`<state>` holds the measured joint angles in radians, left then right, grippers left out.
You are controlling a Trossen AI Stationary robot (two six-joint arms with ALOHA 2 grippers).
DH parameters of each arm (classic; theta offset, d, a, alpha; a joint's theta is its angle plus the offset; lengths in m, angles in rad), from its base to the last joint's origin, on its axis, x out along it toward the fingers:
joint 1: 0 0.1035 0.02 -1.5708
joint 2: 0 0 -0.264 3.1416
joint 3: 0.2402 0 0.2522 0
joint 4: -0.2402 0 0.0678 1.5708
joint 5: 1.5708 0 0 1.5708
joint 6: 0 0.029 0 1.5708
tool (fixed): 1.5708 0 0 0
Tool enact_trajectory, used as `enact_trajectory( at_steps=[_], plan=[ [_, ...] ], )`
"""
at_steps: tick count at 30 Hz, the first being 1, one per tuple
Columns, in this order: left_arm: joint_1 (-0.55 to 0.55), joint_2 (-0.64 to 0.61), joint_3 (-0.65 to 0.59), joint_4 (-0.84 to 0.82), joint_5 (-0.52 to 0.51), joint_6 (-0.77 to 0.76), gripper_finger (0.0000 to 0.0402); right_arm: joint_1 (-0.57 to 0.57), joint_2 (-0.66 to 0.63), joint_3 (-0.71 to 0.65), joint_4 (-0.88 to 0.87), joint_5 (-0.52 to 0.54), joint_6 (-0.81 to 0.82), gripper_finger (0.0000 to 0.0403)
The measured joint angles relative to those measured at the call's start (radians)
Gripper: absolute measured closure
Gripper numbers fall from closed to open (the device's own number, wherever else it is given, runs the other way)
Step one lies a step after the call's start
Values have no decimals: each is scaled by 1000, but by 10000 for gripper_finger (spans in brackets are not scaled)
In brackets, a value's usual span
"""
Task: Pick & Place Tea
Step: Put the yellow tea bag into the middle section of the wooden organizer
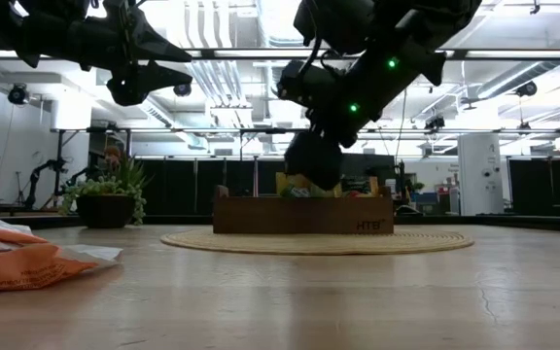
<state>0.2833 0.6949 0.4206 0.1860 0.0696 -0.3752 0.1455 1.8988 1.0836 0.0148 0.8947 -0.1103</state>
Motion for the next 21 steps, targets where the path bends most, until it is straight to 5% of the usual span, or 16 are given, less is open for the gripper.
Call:
enact_trajectory(
  at_steps=[13, 21],
  plan=[
    [0, 0, 0, 0, 0, 0, 219, 1, -1, 5, 55, -63, -62, 259],
    [0, 0, 0, 0, 1, 1, 219, 2, -2, 5, 58, -63, -72, 350]
  ],
)
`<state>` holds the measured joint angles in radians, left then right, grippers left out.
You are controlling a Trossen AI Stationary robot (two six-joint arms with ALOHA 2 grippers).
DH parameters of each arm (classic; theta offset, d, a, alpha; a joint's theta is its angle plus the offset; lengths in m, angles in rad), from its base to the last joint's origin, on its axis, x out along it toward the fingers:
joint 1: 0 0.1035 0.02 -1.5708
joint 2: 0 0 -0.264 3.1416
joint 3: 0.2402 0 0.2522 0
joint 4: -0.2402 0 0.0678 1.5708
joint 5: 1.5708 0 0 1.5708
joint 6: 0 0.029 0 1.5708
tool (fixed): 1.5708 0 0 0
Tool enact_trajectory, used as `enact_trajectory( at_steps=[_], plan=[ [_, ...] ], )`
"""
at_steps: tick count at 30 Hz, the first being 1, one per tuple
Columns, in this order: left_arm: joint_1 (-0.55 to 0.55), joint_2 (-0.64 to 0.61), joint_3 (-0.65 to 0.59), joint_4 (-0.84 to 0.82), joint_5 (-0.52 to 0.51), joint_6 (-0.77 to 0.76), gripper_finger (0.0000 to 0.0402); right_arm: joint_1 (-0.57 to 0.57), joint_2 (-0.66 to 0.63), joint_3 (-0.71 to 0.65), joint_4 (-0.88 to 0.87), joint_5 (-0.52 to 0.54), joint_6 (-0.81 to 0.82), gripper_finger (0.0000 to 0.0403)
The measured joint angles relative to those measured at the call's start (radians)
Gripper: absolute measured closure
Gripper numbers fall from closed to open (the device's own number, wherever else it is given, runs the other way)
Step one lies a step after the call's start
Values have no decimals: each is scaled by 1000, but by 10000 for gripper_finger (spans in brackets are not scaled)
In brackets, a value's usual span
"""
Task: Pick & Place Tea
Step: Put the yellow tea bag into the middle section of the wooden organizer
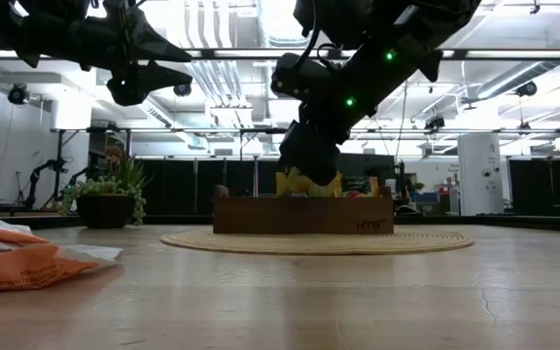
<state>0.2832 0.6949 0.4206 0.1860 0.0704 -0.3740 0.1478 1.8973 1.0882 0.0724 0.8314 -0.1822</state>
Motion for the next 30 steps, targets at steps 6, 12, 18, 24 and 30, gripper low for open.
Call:
enact_trajectory(
  at_steps=[6, 12, 18, 24, 30],
  plan=[
    [0, 0, 0, 0, 0, 0, 219, 2, -1, 0, 14, -2, -3, 391],
    [0, 0, 0, 0, 0, 1, 219, 22, -18, 0, 12, -5, -45, 394],
    [0, 0, 0, -1, 0, 0, 219, 32, -60, 0, -27, -107, -38, 394],
    [0, 0, 0, -1, 0, 0, 219, 31, -89, 1, -154, -109, 28, 394],
    [0, 0, 0, -1, 0, 0, 219, 17, -80, 1, -231, -108, 77, 394]
  ],
)
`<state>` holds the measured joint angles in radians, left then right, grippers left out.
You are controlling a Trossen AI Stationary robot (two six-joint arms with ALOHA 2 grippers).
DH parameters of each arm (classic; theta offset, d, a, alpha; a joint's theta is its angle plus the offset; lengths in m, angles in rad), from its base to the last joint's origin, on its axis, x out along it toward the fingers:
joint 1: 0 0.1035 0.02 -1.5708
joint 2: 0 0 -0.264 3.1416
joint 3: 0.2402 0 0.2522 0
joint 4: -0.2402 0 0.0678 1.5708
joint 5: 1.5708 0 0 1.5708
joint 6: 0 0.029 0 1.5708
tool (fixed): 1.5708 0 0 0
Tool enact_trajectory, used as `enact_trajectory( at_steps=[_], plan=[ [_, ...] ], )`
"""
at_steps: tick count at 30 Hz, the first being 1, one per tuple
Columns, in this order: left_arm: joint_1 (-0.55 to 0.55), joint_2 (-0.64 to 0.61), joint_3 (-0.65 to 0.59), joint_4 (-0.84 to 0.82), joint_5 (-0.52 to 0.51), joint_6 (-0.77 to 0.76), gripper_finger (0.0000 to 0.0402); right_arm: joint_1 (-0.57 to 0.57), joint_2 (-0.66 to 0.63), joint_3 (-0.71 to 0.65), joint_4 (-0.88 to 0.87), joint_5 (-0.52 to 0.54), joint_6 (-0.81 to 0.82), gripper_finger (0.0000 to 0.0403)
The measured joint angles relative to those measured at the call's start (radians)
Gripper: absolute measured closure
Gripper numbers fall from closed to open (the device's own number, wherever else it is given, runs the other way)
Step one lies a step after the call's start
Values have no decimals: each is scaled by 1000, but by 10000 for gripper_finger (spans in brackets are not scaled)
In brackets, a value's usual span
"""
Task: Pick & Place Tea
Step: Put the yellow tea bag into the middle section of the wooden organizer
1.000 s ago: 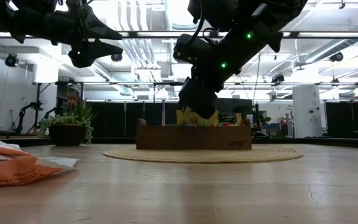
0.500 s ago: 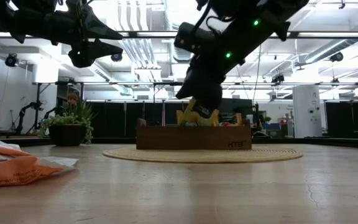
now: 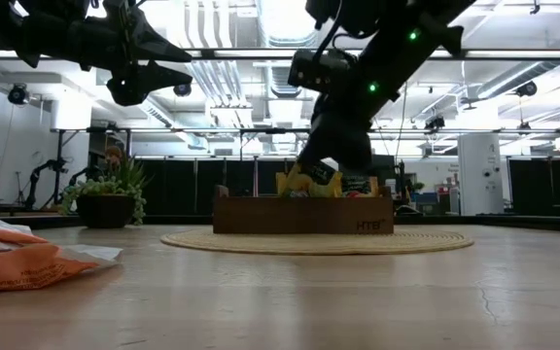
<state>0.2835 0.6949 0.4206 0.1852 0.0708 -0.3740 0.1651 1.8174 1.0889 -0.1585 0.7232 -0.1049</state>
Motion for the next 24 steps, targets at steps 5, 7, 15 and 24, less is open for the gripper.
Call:
enact_trajectory(
  at_steps=[5, 7, 15, 24],
  plan=[
    [0, 0, 0, 1, 0, 0, 219, -22, 40, 0, 17, 1, 8, 394],
    [0, 0, 0, 1, 0, 0, 219, -36, 61, 0, 16, 1, 23, 394],
    [0, 0, 0, 3, 0, 0, 219, -60, 161, 42, 50, 16, 22, 394],
    [0, -2, 0, 2, 0, 0, 219, -59, 170, 130, -56, -54, 25, 394]
  ],
)
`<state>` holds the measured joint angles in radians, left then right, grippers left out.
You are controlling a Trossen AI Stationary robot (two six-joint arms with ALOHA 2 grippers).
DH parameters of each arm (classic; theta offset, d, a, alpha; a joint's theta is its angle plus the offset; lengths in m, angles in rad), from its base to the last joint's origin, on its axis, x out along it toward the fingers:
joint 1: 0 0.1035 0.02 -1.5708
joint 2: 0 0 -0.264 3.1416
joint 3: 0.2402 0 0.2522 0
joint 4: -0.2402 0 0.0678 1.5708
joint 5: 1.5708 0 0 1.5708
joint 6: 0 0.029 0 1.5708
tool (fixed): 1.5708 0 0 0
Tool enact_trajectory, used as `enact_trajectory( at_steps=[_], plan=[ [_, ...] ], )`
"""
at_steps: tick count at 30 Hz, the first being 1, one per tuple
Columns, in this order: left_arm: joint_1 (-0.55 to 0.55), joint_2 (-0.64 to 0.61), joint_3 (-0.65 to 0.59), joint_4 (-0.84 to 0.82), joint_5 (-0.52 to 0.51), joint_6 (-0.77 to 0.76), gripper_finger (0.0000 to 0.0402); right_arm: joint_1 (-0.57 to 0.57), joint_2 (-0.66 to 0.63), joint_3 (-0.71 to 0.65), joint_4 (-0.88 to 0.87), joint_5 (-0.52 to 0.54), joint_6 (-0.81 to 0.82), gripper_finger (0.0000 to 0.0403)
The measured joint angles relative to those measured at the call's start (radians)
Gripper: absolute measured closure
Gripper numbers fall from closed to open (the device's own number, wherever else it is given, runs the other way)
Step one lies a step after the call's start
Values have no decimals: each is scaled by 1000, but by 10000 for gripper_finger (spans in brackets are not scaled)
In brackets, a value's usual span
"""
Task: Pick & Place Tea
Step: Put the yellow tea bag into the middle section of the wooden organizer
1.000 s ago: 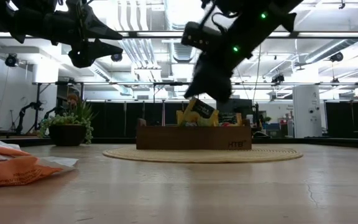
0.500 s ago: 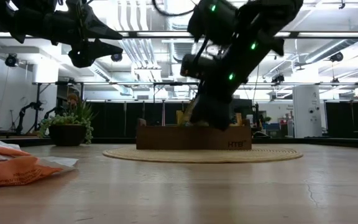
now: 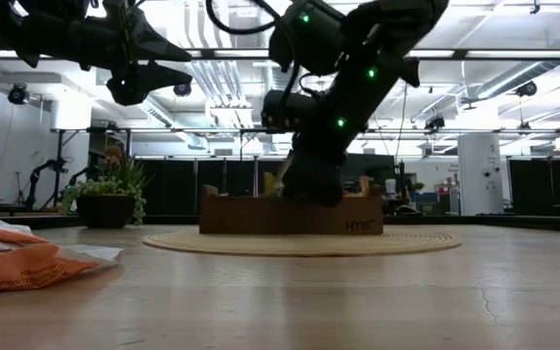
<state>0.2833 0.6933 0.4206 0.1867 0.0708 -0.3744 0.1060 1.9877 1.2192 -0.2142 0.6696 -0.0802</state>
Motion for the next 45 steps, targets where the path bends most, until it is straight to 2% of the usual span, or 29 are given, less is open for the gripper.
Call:
enact_trajectory(
  at_steps=[13, 20, 33, 38, 42, 45],
  plan=[
    [-1, 0, 0, -2, 0, 0, 219, -3, -1, 18, 10, 66, 37, 394],
    [-1, 0, 0, -1, 0, 0, 219, -19, 25, 18, 20, -36, 5, 394],
    [-1, 0, 0, -1, 0, 0, 219, 5, -55, 17, 8, -53, 3, 394],
    [-1, 0, 0, -1, 0, 0, 219, 12, -64, 17, 7, -33, 2, 394],
    [-1, 0, 0, -1, 0, 0, 219, 12, -55, 16, 8, 66, 26, 394],
    [-1, 0, 0, -1, 0, 0, 219, 5, -31, 15, 10, 94, 45, 394]
  ],
)
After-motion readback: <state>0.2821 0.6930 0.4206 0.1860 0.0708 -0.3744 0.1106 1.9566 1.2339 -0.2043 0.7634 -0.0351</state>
